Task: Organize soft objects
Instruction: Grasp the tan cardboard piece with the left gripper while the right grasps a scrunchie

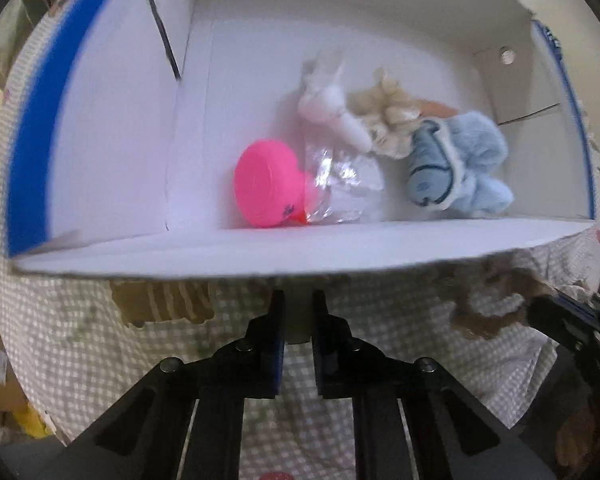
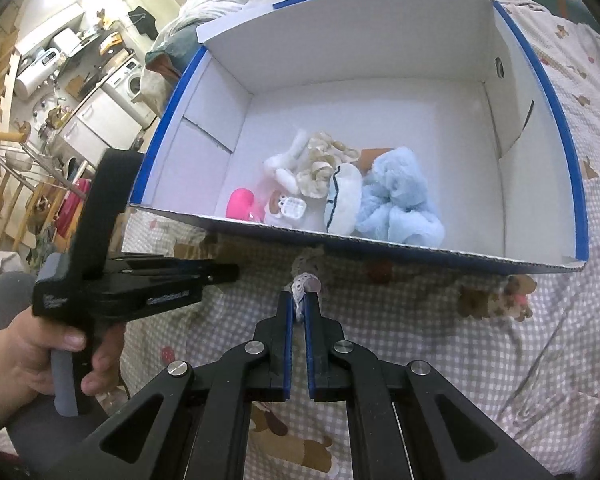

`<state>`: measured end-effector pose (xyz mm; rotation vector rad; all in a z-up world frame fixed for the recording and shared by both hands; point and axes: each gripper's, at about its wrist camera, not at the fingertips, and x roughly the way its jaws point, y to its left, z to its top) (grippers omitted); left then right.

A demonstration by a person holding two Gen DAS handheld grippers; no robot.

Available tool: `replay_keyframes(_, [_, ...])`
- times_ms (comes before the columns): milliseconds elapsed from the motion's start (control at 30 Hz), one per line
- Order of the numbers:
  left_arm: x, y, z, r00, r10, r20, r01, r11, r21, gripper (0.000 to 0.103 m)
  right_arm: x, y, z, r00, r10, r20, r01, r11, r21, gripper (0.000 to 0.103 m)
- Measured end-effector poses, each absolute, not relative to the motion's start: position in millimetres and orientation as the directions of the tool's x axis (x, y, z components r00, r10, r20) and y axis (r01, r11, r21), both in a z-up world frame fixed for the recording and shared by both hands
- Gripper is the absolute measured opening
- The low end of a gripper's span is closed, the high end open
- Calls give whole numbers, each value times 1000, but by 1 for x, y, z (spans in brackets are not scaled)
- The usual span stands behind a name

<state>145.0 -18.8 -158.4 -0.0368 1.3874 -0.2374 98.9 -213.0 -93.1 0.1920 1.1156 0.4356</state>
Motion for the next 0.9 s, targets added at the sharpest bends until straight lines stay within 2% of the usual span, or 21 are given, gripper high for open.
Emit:
replay_keyframes(133, [140,-14,-147,190,-208,-960,133,974,-184,10,99,-210,-94,372,438,-818,-245,897,369,7])
replay_keyframes(567, [109,15,-130,219,-146,-965,-1,989,-150,11,95,-203,-97,381,443,-812,-262,894,365,7])
replay_keyframes(767, [87,32,-106,241,-100,-965,-4,995,-104,11,81,-208,-79,412,447,-794,-263,892,366,7])
replay_keyframes(900, [73,36,-88,251,-110,-962,-14,993,-117,11,73,-216,-65,428,456,-780,-260,889,377,7])
